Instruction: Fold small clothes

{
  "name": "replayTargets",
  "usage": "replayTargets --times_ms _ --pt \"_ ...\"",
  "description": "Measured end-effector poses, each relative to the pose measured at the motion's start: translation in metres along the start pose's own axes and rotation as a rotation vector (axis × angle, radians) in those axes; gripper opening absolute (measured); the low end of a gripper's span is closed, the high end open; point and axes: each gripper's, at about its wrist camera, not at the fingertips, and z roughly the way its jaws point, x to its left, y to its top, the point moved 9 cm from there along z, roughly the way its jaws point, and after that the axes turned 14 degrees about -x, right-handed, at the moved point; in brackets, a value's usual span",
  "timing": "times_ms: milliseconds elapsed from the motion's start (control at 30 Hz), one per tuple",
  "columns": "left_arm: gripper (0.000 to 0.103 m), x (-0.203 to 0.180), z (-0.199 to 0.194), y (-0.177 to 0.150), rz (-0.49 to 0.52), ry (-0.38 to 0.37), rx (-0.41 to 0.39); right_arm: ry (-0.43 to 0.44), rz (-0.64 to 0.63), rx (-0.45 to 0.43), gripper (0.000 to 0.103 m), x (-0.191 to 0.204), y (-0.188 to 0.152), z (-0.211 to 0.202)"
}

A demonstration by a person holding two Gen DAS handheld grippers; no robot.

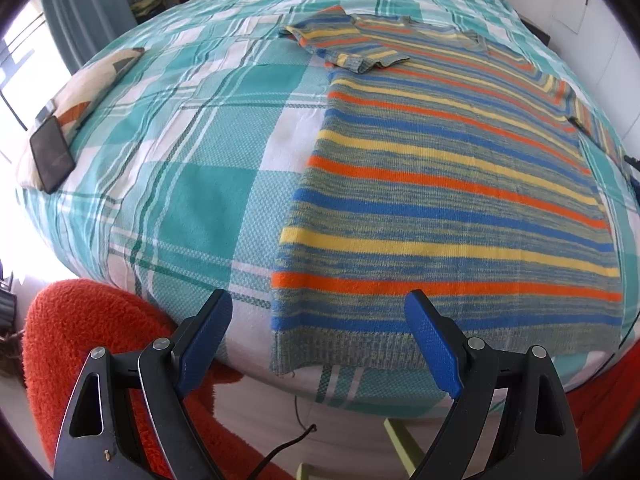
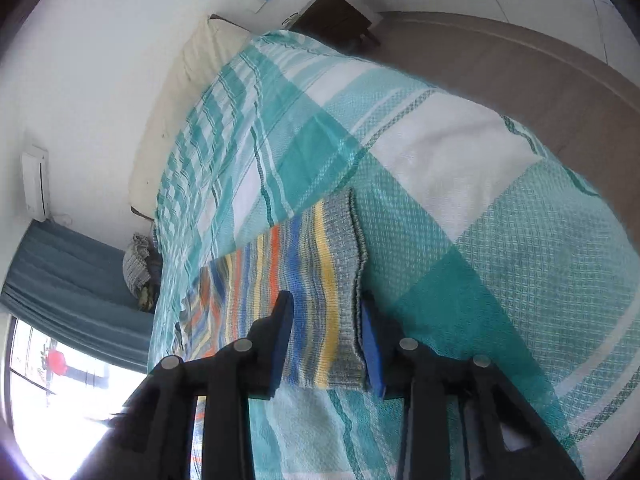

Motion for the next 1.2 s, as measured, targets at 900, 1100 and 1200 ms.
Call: replayTargets --times_ms 900,1100,1200 --pt "0.089 -0.006 0.003 -0.003 0.032 0.001 0.001 -0.012 -0.368 0.168 0.030 0.072 -0.059 -0.049" --pt "0.089 -0.005 -0.001 -0.003 0.042 0.002 -0.009 0.187 -0.458 0.375 0.030 0.138 -0.179 0.008" --pt "0.089 0.002 -0.005 -0.004 0.017 0.001 -0.012 0.176 -0.412 0.333 0.030 0.144 -0.193 0.039"
